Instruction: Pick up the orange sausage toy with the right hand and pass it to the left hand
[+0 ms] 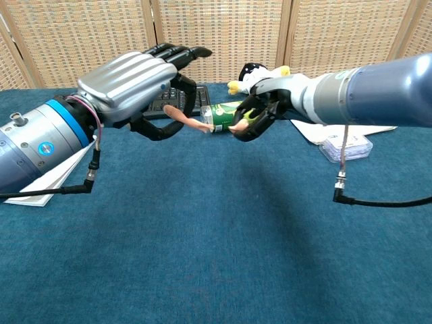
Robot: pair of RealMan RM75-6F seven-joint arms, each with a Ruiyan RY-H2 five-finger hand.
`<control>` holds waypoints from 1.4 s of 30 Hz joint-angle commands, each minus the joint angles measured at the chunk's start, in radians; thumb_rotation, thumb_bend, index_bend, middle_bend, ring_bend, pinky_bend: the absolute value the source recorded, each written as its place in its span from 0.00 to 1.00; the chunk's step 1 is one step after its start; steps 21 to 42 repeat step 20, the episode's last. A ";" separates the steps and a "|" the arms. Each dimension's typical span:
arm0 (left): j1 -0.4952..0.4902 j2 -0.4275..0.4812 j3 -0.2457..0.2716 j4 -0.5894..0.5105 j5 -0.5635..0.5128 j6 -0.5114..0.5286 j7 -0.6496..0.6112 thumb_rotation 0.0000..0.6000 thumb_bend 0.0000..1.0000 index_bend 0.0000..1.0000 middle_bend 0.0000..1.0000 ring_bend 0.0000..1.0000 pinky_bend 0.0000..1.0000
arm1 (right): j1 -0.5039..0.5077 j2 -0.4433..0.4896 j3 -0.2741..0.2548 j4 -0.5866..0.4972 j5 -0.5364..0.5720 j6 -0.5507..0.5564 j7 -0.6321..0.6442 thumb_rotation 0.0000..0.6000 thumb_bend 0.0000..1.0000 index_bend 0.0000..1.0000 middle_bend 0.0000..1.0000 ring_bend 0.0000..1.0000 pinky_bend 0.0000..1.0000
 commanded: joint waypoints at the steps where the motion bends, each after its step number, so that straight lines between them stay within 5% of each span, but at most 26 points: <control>1: 0.006 0.015 -0.001 -0.002 -0.005 0.005 -0.006 1.00 0.52 0.81 0.00 0.00 0.00 | -0.015 0.019 -0.002 -0.006 -0.007 -0.005 0.014 1.00 0.63 0.79 0.17 0.00 0.00; 20: 0.089 0.218 0.001 -0.080 -0.012 0.099 -0.053 1.00 0.53 0.81 0.00 0.00 0.00 | -0.106 0.143 -0.024 -0.093 -0.056 0.017 0.069 1.00 0.63 0.79 0.17 0.00 0.00; 42: 0.089 0.218 0.001 -0.080 -0.012 0.099 -0.053 1.00 0.53 0.81 0.00 0.00 0.00 | -0.106 0.143 -0.024 -0.093 -0.056 0.017 0.069 1.00 0.63 0.79 0.17 0.00 0.00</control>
